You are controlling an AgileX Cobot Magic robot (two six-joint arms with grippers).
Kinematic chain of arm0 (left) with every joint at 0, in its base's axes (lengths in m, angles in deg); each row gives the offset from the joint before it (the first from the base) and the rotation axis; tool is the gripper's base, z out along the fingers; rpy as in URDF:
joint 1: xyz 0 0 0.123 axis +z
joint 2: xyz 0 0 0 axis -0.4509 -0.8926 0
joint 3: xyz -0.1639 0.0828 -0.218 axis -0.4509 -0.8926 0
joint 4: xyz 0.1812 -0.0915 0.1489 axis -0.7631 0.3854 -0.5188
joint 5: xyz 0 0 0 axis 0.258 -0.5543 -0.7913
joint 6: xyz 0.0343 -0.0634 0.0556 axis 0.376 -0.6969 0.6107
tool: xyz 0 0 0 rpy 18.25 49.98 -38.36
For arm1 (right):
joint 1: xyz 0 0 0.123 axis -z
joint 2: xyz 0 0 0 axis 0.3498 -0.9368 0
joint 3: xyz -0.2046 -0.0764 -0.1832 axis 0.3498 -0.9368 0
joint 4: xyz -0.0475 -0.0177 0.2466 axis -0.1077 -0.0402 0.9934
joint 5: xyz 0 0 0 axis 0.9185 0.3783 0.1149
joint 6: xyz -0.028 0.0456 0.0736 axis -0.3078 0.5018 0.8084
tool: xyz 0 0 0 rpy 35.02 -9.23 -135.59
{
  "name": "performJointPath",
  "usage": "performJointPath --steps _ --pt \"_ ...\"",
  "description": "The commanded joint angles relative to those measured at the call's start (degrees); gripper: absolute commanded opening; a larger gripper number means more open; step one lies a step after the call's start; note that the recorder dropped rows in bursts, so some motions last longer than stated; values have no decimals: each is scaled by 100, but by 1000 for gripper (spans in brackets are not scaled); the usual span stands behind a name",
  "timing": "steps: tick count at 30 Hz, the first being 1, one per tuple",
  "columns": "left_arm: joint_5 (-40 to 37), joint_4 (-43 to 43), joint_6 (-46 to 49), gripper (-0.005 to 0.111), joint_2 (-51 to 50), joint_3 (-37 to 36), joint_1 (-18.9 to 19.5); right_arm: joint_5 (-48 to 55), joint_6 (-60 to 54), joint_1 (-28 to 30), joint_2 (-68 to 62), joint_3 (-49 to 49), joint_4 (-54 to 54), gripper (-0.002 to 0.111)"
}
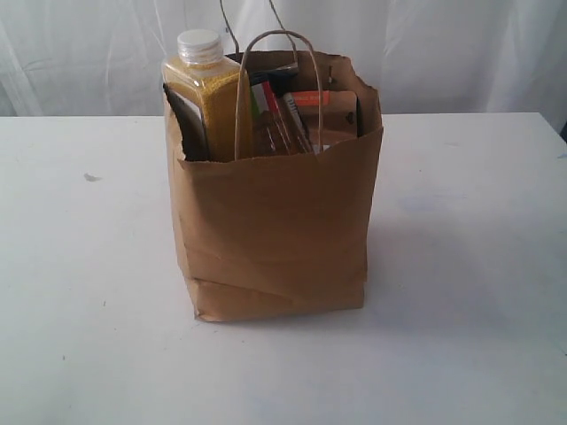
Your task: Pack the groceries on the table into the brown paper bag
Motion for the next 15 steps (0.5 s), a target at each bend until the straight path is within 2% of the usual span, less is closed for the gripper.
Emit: performJointPath --steps 1,3,5,15 --pt "-13 4 17 0 20 -38 9 -260 -1410 17 35 -280 408 0" --pt "-13 4 17 0 20 -38 9 -652 -2664 17 47 -504 906 0" --pt "-13 4 17 0 20 -38 9 -751 -3367 17 128 -634 1122 0" --pt "-13 4 17 0 20 -38 9 -498 -3346 17 430 -878 1109 0"
